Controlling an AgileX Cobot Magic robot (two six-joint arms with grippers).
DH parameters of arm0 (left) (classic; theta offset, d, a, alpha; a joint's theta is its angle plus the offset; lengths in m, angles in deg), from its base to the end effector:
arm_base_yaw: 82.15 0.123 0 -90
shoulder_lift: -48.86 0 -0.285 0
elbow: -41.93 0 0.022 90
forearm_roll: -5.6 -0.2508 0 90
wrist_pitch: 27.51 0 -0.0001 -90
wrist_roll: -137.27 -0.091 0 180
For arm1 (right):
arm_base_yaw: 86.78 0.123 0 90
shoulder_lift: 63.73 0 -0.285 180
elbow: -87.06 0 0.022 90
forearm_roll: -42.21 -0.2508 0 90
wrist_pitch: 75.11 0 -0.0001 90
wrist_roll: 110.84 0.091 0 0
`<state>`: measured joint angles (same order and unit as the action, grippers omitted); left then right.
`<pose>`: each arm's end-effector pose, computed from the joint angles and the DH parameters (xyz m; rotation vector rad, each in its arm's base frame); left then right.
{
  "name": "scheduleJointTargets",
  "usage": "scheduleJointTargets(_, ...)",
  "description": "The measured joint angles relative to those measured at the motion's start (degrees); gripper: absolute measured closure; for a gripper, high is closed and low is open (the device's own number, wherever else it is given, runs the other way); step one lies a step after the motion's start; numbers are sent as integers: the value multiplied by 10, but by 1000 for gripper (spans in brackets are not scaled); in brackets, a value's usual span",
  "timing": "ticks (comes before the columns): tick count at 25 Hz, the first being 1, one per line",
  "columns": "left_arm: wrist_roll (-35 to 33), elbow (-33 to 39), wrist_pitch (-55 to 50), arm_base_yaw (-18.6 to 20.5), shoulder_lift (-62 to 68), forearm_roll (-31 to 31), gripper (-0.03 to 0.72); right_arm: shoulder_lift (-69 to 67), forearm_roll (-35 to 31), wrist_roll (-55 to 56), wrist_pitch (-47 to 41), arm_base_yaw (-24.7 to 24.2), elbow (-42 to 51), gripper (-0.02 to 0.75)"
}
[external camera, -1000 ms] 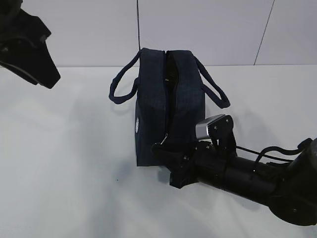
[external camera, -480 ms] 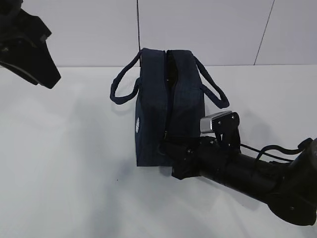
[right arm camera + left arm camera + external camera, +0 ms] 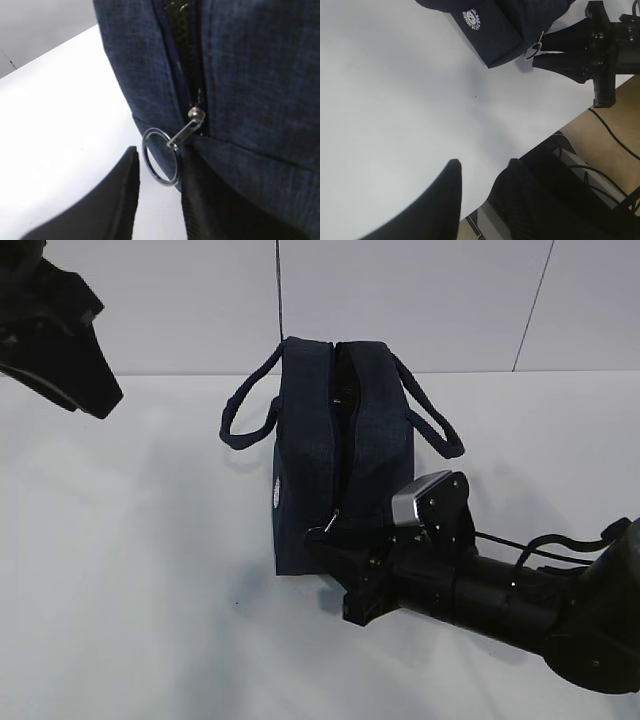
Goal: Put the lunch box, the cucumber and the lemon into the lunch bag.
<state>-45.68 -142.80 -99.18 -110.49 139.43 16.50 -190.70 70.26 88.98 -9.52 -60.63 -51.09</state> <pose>0.2439 -0.1501 0.3656 0.7166 2.6823 -0.3827 0.2706 0.1763 0.0861 -0.6189 1.7987 0.8116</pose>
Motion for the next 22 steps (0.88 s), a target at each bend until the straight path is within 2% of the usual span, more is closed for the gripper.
scheduleJointTargets(22, 0, 0, 0, 0, 0, 8, 469, -24, -6, -2, 1, 0, -22, 507)
